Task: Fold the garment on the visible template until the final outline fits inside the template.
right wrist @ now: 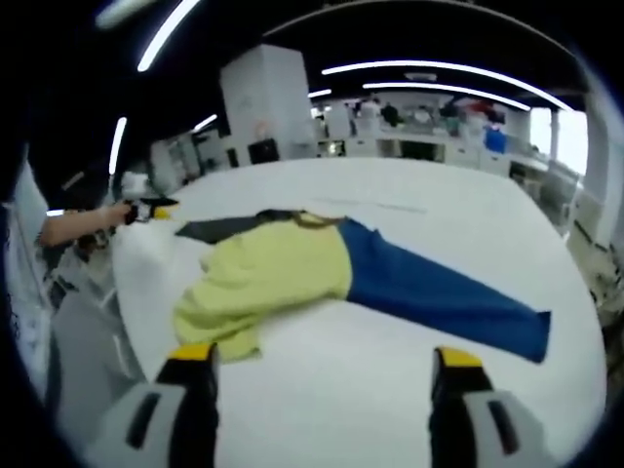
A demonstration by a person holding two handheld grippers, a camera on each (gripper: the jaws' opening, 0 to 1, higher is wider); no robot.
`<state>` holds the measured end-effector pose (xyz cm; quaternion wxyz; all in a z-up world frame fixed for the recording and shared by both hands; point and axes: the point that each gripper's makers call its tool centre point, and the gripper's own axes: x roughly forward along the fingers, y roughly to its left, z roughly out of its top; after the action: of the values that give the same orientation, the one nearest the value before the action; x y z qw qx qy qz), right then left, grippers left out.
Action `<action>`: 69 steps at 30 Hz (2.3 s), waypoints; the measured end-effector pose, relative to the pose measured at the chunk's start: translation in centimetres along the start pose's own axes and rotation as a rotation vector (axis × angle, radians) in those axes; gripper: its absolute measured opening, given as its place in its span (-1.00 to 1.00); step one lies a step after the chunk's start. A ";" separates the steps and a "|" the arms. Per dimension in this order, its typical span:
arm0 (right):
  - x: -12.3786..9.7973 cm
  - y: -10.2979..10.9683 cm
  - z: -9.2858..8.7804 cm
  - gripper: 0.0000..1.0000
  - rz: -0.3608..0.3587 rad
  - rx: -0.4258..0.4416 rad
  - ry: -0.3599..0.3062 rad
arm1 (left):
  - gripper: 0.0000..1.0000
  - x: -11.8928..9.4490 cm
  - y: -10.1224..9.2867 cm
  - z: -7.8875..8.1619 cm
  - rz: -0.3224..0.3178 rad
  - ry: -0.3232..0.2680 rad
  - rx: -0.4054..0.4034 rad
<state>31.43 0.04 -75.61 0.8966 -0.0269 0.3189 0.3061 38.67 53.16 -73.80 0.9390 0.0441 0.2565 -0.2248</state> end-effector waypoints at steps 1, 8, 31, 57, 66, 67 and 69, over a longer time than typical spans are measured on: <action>0.0 0.0 0.0 0.80 0.001 -0.004 -0.002 | 0.91 0.0 -0.7 0.1 -0.012 -0.004 0.010; 0.2 0.3 0.1 0.70 0.018 -0.026 -0.016 | 0.83 -1.0 -5.2 1.3 -0.076 -0.038 0.023; 4.7 5.7 -1.2 0.04 0.194 -0.063 0.014 | 0.67 -3.8 -15.4 -1.6 -0.155 -0.013 -0.015; 10.2 8.5 -4.7 -0.79 0.342 -0.051 0.193 | 0.45 -6.9 -18.2 -4.4 -0.105 -0.032 -0.139; 8.2 9.0 -4.1 -1.00 0.351 -0.025 0.163 | 0.23 -4.9 -20.4 -4.9 -0.163 -0.010 -0.177; 7.9 8.8 -4.0 -1.00 0.344 -0.025 0.153 | 0.23 -4.4 -21.0 -4.8 -0.173 -0.006 -0.176; 7.3 8.7 -3.9 -1.00 0.340 -0.010 0.141 | 0.21 -3.7 -21.4 -4.5 -0.186 -0.008 -0.177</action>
<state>28.81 10.03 -81.72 0.8071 0.0017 0.3793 0.4524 24.24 36.36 -75.19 0.9154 -0.0640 0.2745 -0.2874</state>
